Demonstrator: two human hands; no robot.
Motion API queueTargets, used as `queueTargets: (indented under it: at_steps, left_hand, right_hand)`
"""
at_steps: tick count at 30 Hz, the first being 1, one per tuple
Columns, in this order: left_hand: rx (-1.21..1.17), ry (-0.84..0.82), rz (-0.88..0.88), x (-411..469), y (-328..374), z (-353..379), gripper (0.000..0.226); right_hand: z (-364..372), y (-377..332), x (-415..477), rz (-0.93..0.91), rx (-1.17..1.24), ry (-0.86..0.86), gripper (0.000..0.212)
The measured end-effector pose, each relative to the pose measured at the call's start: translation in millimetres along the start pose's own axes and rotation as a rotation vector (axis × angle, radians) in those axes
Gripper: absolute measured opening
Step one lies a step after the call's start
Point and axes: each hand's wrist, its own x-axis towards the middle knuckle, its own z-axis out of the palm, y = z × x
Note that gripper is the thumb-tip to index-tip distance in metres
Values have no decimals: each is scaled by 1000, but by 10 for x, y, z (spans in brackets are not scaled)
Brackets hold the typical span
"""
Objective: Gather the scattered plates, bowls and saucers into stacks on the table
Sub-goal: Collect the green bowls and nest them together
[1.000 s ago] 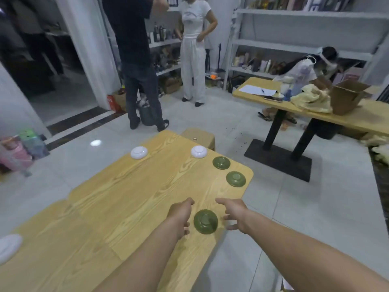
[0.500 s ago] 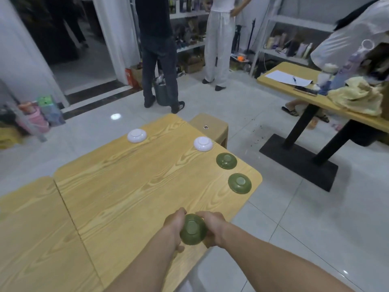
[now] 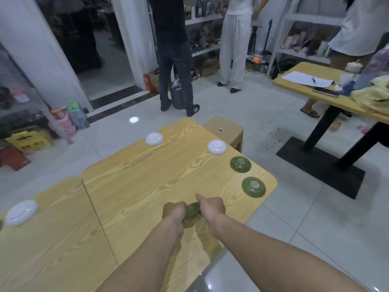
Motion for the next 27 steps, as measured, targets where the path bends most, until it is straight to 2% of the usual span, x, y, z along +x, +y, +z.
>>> queueTargets:
  at_steps: [3,6,9,12,17,27]
  left_hand:
    - [1,67,198,43,151,-157,21]
    - [85,107,347,159,262,-363,48]
    - [151,50,403,371,295,-511,72]
    - [192,-3,378,662,258,-605,71]
    - [249,-69,343,1059,265,-682,70]
    - [368,-105,311,1317,226,-754,61]
  right_hand:
    - [185,-218,-77,-116,-25,24,7]
    - [439,-363,-76,-152,-35,27,33]
    - [656,-410,13,-141,-23,41,37]
    - [868,-343,176,-199,-201,29,29]
    - [1131,-295,335,-105,-218,111,29]
    - [1266,-199,519,-71,-391,2,16]
